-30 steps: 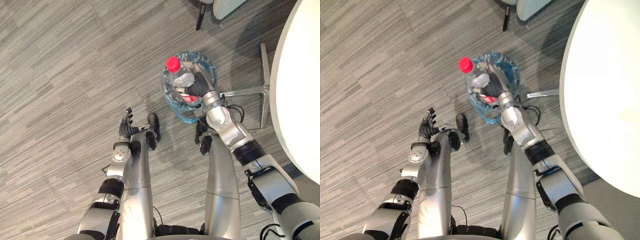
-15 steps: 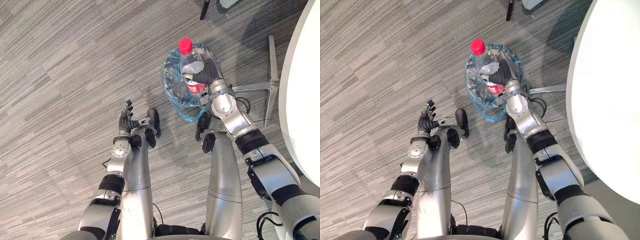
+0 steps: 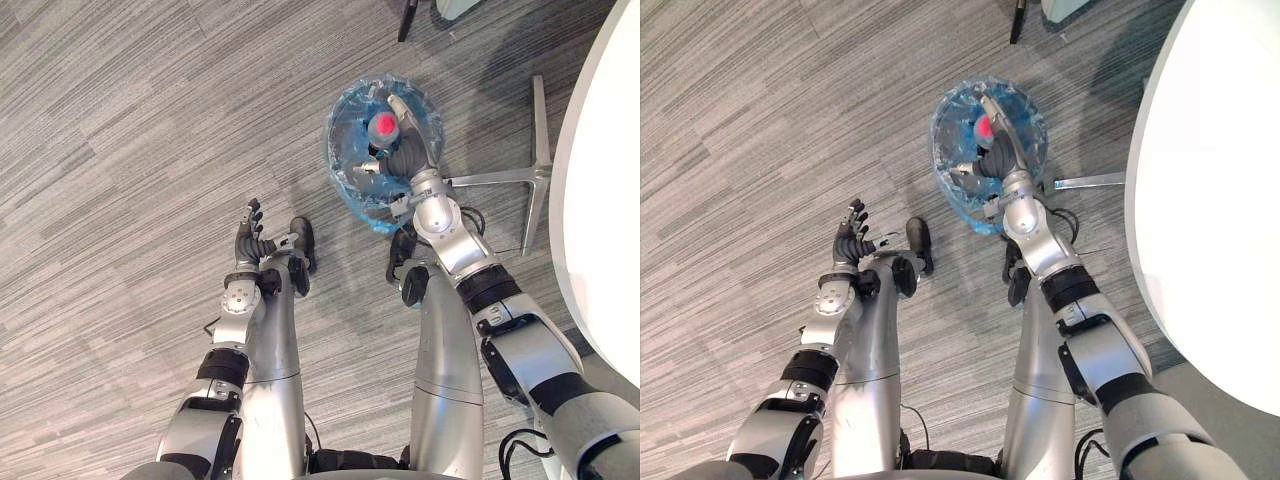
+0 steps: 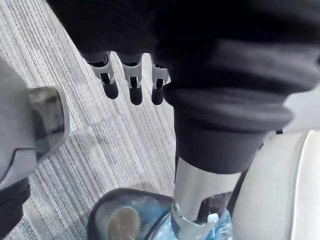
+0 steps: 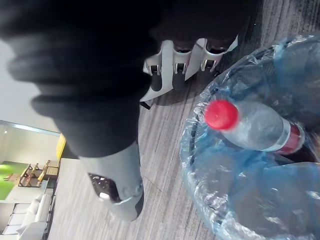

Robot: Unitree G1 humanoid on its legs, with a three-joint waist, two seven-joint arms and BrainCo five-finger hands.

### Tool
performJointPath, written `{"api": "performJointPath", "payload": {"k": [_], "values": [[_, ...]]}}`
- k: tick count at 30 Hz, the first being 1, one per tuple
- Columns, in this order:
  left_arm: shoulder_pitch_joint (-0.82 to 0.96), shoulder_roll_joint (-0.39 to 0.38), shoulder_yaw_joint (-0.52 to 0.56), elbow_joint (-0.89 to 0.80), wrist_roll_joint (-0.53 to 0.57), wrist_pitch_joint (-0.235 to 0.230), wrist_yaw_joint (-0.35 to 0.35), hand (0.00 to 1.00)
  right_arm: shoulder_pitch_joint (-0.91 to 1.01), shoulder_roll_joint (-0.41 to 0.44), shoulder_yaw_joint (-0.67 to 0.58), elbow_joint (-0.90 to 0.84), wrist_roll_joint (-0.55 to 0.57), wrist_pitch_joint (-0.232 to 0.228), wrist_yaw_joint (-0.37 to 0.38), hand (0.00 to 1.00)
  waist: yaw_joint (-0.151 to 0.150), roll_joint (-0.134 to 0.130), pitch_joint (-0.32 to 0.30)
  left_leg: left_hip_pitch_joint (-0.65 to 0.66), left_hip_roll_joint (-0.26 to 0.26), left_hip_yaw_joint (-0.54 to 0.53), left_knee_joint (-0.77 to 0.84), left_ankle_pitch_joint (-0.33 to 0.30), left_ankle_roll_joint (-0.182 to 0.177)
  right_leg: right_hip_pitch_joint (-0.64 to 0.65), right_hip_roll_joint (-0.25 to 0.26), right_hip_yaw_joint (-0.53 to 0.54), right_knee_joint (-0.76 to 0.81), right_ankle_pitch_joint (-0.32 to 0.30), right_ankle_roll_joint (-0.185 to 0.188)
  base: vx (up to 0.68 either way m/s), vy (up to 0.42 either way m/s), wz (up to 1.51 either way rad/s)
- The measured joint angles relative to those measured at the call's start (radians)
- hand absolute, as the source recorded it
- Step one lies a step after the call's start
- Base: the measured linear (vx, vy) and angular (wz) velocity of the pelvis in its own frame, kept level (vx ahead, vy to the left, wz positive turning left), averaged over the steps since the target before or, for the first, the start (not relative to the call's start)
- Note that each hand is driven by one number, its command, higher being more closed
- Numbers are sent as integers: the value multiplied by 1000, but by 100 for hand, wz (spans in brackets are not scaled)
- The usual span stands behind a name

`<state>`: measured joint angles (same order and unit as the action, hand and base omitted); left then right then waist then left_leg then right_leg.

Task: Gather rubbish on tea table into small bin, then transfer packed bag to large trash can.

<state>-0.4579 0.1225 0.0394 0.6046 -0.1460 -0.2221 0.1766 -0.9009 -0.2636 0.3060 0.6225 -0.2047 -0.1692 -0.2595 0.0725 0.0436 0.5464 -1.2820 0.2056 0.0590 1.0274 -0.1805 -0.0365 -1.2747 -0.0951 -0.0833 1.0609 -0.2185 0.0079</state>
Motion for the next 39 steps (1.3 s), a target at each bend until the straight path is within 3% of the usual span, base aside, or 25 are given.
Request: {"api": "performJointPath", "payload": {"k": [9,21,28,39], "values": [[18,-6,24,5,1,9,-1,0,163,15,12,-187,-83,-2,1,0,-5,-13,-1,37,8,-2,-16,-1,-6,38,8,-5,-18,1,-1,-34,8,-2],[32,-19,54,6,4,15,2,0,266,23,107,-276,-338,-18,29,0,-4,-34,1,71,22,5,-43,0,-9,70,22,-6,-54,4,1,-18,9,-3],[31,-21,54,32,11,11,7,0,291,41,145,-185,-481,-15,47,0,-6,-35,1,93,21,4,-66,4,-13,96,21,-13,-79,5,0,0,0,0],[13,-21,54,70,10,-9,26,0,255,61,146,18,-586,43,46,0,-4,-39,2,100,20,1,-91,13,-18,99,20,-21,-89,4,-1,-5,-1,1]]}}
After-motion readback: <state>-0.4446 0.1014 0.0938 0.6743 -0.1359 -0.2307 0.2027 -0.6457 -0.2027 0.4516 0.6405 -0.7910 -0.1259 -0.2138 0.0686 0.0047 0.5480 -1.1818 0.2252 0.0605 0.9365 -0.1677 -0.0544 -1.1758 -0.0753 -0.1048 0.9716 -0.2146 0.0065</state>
